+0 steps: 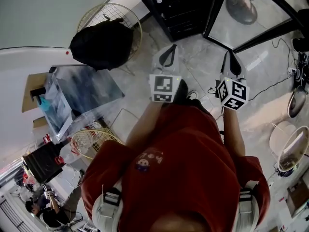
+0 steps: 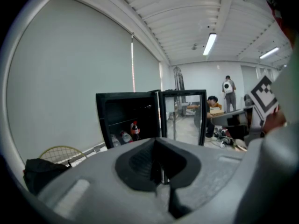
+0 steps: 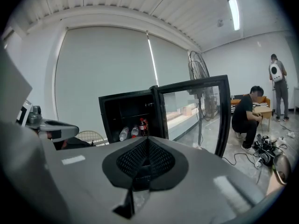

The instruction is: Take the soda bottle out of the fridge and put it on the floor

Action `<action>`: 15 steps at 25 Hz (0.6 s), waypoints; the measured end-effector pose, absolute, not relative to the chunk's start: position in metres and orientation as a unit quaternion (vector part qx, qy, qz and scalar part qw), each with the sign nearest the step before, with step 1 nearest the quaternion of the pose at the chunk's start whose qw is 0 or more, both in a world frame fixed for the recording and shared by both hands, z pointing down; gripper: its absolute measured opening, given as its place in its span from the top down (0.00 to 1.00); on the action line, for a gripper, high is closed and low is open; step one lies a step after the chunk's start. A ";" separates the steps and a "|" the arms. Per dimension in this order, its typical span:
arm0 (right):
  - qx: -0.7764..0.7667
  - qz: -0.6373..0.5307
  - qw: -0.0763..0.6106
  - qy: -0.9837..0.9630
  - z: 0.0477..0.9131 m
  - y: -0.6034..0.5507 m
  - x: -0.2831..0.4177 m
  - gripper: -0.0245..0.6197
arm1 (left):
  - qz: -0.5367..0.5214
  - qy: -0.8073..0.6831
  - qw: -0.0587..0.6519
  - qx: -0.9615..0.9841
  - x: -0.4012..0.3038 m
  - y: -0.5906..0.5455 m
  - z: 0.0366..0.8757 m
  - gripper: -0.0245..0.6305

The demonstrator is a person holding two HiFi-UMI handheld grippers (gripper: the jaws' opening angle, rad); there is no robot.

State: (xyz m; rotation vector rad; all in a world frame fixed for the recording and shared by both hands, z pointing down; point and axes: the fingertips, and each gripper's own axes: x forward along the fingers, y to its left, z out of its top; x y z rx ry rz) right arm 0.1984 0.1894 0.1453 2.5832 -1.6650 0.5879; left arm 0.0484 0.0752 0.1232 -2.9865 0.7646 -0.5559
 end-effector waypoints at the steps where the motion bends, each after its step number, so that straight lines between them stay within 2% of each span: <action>1: 0.823 0.189 0.009 -0.536 0.147 0.183 0.198 0.96 | -0.178 0.246 0.000 -0.953 0.048 0.070 0.126 0.96; 15: 0.792 0.170 0.049 -0.584 0.137 0.049 0.197 0.96 | -0.156 0.278 -0.031 -0.947 0.053 -0.043 0.136 0.96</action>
